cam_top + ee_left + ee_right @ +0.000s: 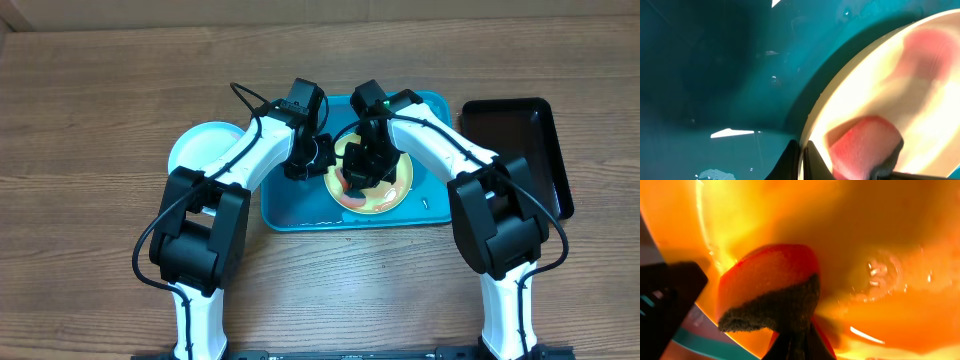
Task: Clean dirty plates on tray and stack at the side
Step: 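Keep scrubbing the yellow plate's red stains with the right-held sponge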
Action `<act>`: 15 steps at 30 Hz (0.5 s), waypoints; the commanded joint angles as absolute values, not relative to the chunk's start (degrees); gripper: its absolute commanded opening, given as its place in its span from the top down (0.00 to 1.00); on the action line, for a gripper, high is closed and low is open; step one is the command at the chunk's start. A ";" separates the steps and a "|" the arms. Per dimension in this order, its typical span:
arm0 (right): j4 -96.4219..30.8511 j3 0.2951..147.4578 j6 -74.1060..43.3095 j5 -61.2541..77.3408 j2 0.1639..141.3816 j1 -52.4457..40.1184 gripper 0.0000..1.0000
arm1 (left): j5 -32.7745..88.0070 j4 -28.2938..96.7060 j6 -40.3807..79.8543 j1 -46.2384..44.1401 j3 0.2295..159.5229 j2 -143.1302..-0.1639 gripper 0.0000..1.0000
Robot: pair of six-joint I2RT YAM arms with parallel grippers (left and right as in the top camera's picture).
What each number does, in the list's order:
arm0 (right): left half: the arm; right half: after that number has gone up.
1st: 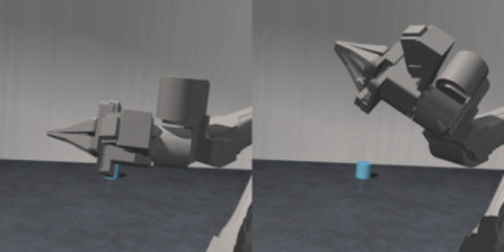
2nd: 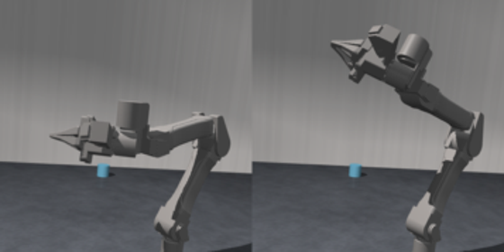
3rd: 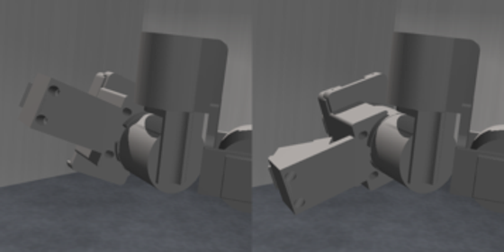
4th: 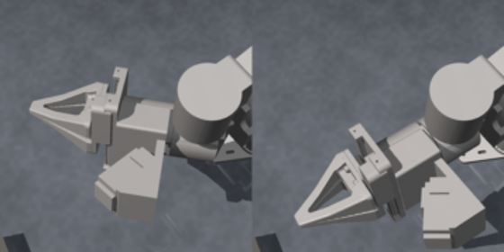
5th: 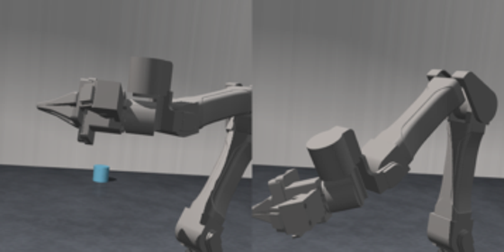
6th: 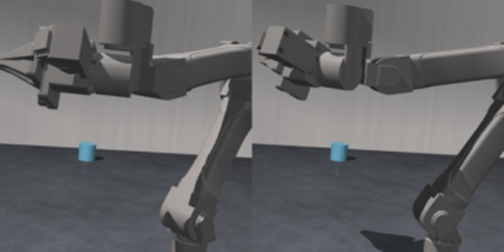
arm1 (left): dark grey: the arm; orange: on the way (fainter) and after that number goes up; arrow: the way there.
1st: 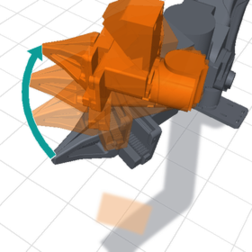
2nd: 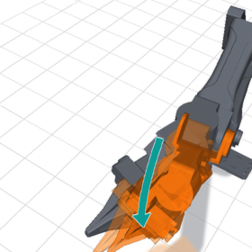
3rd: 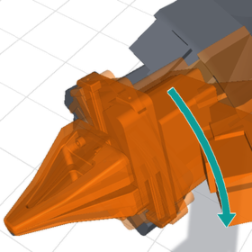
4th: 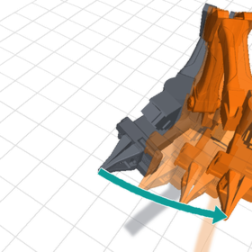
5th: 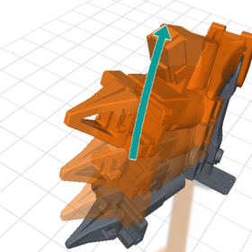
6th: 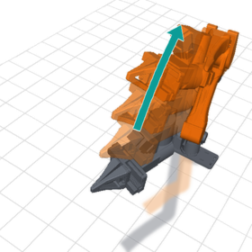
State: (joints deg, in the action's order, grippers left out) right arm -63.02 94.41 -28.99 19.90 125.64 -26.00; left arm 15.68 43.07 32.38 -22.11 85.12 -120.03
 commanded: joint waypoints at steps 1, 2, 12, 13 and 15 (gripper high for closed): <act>-64.18 93.82 -30.06 19.88 126.13 -25.30 0.96 | 14.44 43.07 31.66 -21.76 85.45 -119.98 0.96; -64.42 93.82 -30.06 19.20 126.13 -24.97 0.96 | 14.44 43.07 31.66 -21.76 85.45 -119.98 0.96; -64.58 93.82 -31.57 -1.26 126.13 -18.37 0.96 | 14.41 43.20 31.66 -21.76 85.45 -119.98 0.96; -63.92 93.82 -31.55 -1.50 126.13 -17.76 0.96 | 14.41 43.24 31.64 -21.76 85.45 -119.98 0.96; -61.87 93.82 -31.55 -1.80 126.13 -16.67 0.96 | 14.44 43.27 31.64 -21.76 85.45 -119.98 0.96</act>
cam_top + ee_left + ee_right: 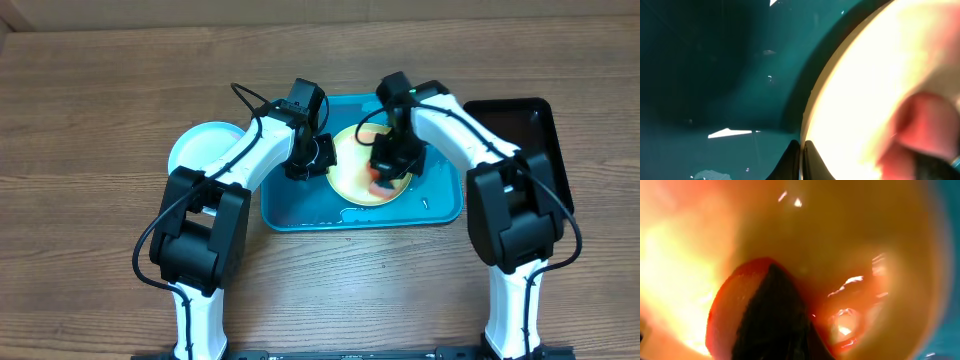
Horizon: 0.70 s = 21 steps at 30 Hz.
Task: Clean dirty plates on tray and stack at the side
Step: 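Keep scrubbing the yellow plate's red stains with the right-held sponge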
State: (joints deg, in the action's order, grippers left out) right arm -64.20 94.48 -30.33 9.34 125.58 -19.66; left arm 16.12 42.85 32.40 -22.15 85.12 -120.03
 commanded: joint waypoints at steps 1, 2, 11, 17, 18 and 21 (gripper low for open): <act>-60.53 93.82 -31.53 -1.96 126.13 -16.29 0.96 | 14.44 43.27 31.64 -21.76 85.45 -119.98 0.96; -59.00 93.82 -31.53 -2.11 126.13 -16.01 0.96 | 14.44 43.27 31.64 -21.76 85.45 -119.98 0.96; -45.25 93.82 -26.81 -0.30 126.13 -18.98 0.96 | 14.44 43.53 31.44 -21.76 85.45 -119.98 0.96; -45.28 93.82 -23.51 4.08 126.13 -23.88 0.96 | 14.41 43.51 31.46 -21.76 85.45 -119.98 0.96; -45.91 93.82 -23.51 4.84 126.13 -24.53 0.96 | 14.41 43.48 31.46 -21.76 85.45 -119.98 0.96; -47.75 93.82 -23.55 7.07 126.13 -25.96 0.96 | 14.44 43.27 31.48 -21.78 85.45 -119.98 0.96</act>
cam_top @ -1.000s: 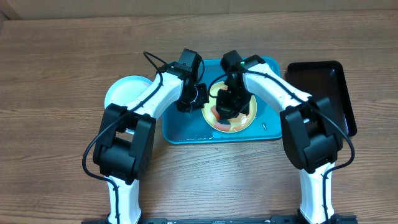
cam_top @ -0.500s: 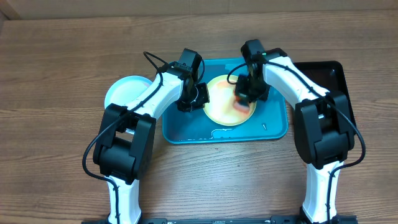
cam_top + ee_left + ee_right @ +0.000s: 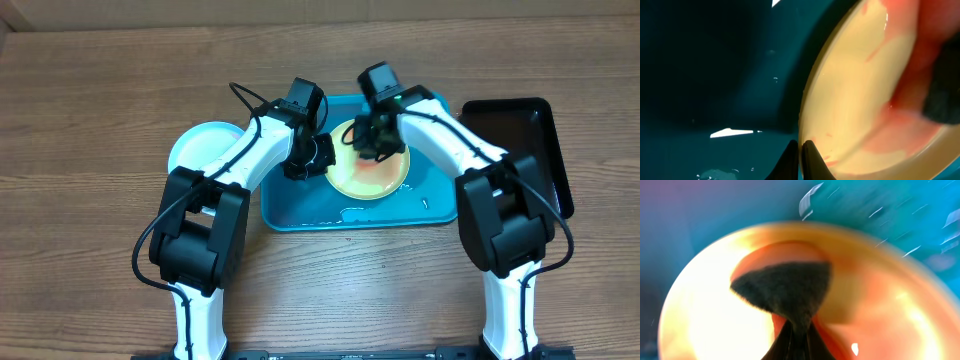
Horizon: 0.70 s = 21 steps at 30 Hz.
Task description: Clean dirty plates on tray and stack at the side
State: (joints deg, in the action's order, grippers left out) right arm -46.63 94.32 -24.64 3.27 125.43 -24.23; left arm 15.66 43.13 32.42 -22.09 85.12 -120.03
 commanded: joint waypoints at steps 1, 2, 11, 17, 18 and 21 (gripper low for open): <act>-48.34 93.82 -23.59 7.42 126.13 -26.24 0.96 | 14.44 43.20 31.48 -21.78 85.45 -119.98 0.96; -48.77 93.82 -23.79 7.46 126.13 -26.30 0.96 | 14.44 43.05 31.48 -21.78 85.45 -119.98 0.96; -59.22 100.05 -22.61 7.84 124.38 -21.76 0.96 | 14.41 43.00 31.48 -21.78 85.45 -119.98 0.96; -69.21 108.73 -20.69 7.77 120.84 -17.52 0.96 | 14.24 41.58 30.06 -21.78 85.47 -119.98 0.96; -70.39 110.00 -20.69 7.77 120.29 -16.78 0.96 | 13.89 41.52 29.95 -21.78 85.52 -119.96 0.96; -73.45 113.06 -20.73 7.79 118.17 -14.04 0.96 | 12.40 42.04 29.52 -21.78 86.17 -119.90 0.96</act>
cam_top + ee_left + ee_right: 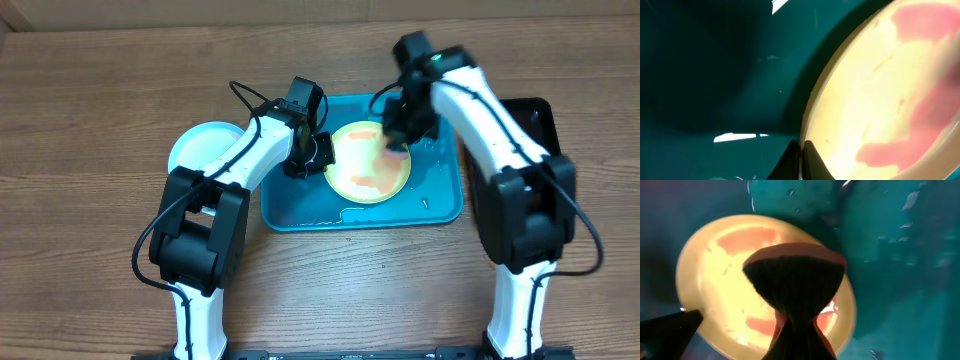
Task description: Clean dirty plates on tray and stack at the side
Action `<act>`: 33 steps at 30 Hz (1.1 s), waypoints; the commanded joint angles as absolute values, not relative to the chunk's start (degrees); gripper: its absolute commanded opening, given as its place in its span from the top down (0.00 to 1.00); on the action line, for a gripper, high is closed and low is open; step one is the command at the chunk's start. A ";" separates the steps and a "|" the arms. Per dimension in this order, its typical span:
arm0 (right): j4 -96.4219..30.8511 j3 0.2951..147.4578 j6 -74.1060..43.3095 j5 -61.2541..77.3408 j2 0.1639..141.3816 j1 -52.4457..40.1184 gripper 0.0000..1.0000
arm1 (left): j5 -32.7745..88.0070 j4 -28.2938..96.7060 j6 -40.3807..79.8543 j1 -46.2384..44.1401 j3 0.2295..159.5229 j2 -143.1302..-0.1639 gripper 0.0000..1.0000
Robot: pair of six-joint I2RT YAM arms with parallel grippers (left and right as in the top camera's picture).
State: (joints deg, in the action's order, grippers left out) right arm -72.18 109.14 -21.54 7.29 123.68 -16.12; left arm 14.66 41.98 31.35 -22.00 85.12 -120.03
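Observation:
A yellow plate (366,166) smeared with red lies in the teal tray (300,210). My left gripper (318,158) is shut on the plate's left rim (807,120), its fingertips (801,150) pinching the edge. My right gripper (395,133) is shut on a red sponge (795,277) with a dark scouring side, held above the plate's far right part (715,280). Red streaks (920,25) cover the plate.
A pale blue plate (195,148) sits on the wooden table left of the tray. A black tray (520,130) lies to the right. A small speck (424,203) rests on the teal tray near its front right.
My right gripper with the sponge has gone from over the plate's far left part to its far right edge and stands higher. The left gripper still pinches the rim.
The sponge was first pressed on the plate's near left part, then on its right side, then near the far rim. Now it is raised over the far right edge. The left gripper held the plate's rim throughout, and red smears remain.

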 commanded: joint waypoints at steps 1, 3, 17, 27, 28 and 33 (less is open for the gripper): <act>-74.13 113.67 -20.73 7.79 117.40 -13.08 0.96 | 11.66 42.41 29.50 -21.80 86.52 -119.85 0.96; -75.02 114.10 -20.73 7.79 115.59 -10.87 0.96 | 10.04 43.48 28.69 -21.78 87.53 -119.44 0.96; -78.83 113.99 -20.60 7.75 112.99 -0.19 0.96 | -13.28 51.96 26.74 -26.26 94.04 -110.26 0.96; -79.07 113.97 -20.05 7.60 112.99 -0.19 0.96 | -36.45 53.15 26.76 -33.85 94.04 -106.06 0.96; -79.20 113.97 -20.05 7.60 112.99 -0.19 0.96 | -39.00 53.15 26.76 -34.70 94.04 -106.04 0.96; -79.44 113.97 -19.90 7.57 112.99 -0.19 0.96 | -50.83 53.30 26.76 -38.52 94.04 -105.93 0.96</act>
